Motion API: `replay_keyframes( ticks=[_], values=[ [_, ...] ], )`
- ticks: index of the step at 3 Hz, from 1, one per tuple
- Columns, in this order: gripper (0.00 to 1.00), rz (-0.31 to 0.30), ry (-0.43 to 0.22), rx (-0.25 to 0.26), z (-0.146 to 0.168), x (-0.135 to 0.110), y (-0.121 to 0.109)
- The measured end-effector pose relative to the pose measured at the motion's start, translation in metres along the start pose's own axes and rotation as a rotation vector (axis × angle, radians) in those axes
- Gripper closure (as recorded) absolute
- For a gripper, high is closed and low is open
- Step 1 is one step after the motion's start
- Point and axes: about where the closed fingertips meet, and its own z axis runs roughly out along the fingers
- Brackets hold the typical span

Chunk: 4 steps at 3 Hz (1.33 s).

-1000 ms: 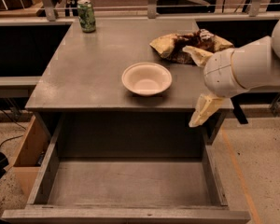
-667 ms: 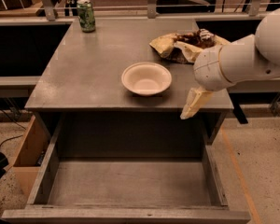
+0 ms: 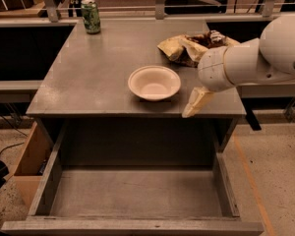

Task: Move paper bowl near green can

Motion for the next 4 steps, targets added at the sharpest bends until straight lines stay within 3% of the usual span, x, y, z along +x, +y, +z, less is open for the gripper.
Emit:
replay_keyframes(
  ticks=[4],
  values=[
    [0.00, -0.010, -0.095, 0.082, 0.026, -0.009, -0.019]
  ],
)
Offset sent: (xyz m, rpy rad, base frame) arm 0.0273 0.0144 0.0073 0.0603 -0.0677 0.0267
